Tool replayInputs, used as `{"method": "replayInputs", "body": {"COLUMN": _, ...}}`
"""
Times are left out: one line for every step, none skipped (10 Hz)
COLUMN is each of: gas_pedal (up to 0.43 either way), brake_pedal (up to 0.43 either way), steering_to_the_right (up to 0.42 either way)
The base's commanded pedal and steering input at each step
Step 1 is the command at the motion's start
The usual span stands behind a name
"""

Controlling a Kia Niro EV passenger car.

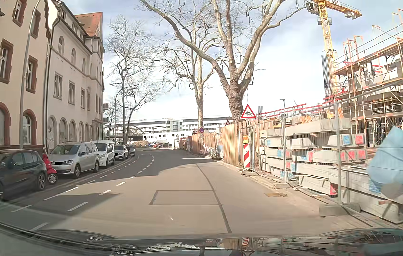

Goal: Follow the waypoints while adhering to traffic rules and regulations

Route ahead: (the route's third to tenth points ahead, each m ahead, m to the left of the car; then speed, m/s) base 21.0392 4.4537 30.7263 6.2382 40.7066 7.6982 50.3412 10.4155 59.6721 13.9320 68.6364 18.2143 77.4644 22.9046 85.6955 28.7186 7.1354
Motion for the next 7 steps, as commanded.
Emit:
{"method": "replayInputs", "body": {"gas_pedal": 0.067, "brake_pedal": 0.000, "steering_to_the_right": -0.026}}
{"method": "replayInputs", "body": {"gas_pedal": 0.067, "brake_pedal": 0.000, "steering_to_the_right": -0.026}}
{"method": "replayInputs", "body": {"gas_pedal": 0.059, "brake_pedal": 0.000, "steering_to_the_right": -0.027}}
{"method": "replayInputs", "body": {"gas_pedal": 0.059, "brake_pedal": 0.000, "steering_to_the_right": -0.028}}
{"method": "replayInputs", "body": {"gas_pedal": 0.059, "brake_pedal": 0.000, "steering_to_the_right": -0.030}}
{"method": "replayInputs", "body": {"gas_pedal": 0.059, "brake_pedal": 0.000, "steering_to_the_right": -0.030}}
{"method": "replayInputs", "body": {"gas_pedal": 0.059, "brake_pedal": 0.000, "steering_to_the_right": -0.031}}
